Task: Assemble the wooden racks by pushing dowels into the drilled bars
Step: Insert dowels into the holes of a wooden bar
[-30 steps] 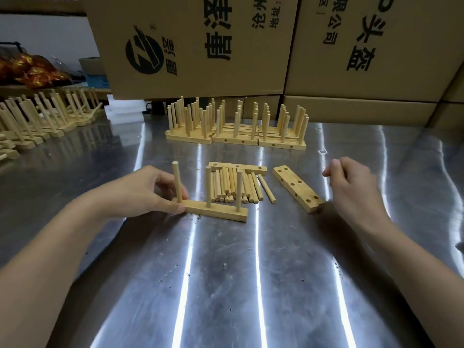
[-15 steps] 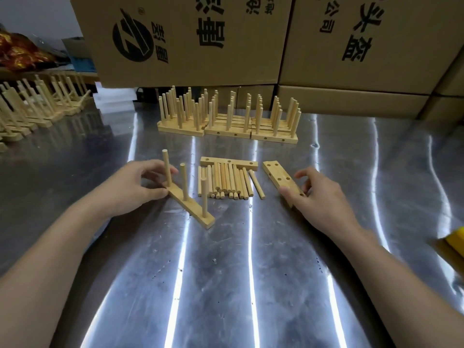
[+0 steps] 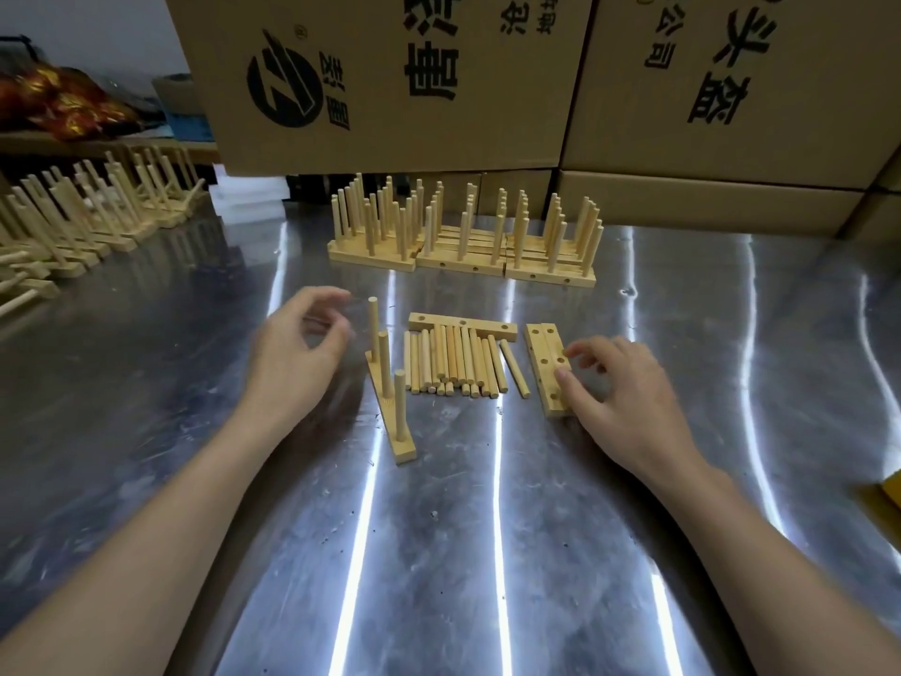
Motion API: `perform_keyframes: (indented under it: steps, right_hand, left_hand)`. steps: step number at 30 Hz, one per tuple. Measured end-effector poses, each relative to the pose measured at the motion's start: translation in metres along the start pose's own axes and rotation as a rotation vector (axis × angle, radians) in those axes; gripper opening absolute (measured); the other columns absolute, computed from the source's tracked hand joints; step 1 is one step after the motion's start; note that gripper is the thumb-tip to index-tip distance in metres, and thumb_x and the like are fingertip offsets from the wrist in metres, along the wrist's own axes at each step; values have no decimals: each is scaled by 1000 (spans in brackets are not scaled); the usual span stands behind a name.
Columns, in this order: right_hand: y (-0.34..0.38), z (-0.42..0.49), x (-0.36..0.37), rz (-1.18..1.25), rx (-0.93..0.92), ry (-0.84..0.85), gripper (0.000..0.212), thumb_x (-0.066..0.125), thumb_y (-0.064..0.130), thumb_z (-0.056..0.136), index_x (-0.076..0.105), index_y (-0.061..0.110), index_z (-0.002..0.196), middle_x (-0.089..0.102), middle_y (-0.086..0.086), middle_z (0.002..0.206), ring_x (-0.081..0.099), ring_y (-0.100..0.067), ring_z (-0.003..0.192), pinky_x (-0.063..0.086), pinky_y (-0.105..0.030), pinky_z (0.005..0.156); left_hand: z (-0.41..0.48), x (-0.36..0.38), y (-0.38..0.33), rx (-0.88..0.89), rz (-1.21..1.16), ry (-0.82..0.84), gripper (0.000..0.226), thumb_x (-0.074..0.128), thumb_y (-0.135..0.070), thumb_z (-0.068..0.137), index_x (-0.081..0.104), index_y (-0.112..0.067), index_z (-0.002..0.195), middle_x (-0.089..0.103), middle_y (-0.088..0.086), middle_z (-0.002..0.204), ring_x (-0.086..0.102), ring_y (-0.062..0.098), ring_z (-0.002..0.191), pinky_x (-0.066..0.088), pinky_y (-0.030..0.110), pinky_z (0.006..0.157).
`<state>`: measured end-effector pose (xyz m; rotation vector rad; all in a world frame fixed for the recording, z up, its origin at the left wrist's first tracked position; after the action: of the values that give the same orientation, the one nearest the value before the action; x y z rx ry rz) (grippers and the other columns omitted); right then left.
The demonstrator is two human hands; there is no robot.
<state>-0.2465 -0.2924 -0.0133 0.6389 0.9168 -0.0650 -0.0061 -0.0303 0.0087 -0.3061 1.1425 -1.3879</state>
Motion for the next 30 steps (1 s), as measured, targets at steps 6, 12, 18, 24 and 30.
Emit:
perform_keyframes:
  steps: [6,12,18,24,30]
  right_hand:
    - [14,-3,13,-168,-170,35,33,69,61,91,77,34,109,56,8,129,41,-18,129,42,-42,103]
    - [15,2,31,-228,-171,3,37,56,65,84,73,32,84,59,6,126,42,-19,126,31,-35,88]
    - [14,1,33,-194,-172,-30,28,61,59,88,71,33,83,58,9,116,46,-18,113,34,-36,83]
    - [14,-1,25,-159,-97,41,18,74,49,92,74,31,91,58,11,115,48,-16,112,34,-33,85]
    - [15,-1,23,-127,-78,49,17,74,47,92,75,30,94,58,12,114,48,-13,115,28,-28,88]
  left_hand:
    - [-20,-29,-75,305,-290,-456,33,47,-10,99,43,-2,67,33,13,63,31,21,57,24,35,54]
    - [-95,59,-137,730,-212,100,31,56,-9,92,43,-20,65,28,-12,71,29,8,58,25,19,60]
    - [-106,91,-110,752,112,193,29,72,-16,92,56,-16,69,51,-1,64,41,17,58,43,43,53]
    - [-82,33,-79,197,265,-246,73,90,-55,75,38,-24,116,37,-6,110,44,19,98,45,41,84]
    - [-86,-1,-38,-316,307,85,76,94,-59,66,41,-39,118,54,-11,109,62,19,96,56,48,81]
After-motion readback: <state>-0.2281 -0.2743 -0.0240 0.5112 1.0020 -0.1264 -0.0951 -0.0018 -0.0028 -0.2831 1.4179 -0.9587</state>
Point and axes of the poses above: each hand's wrist, its own z-axis towards the middle knuckle, its own x-axis out of the palm, y = z × x, the point moved 1 cm from there along z, towards the middle knuckle
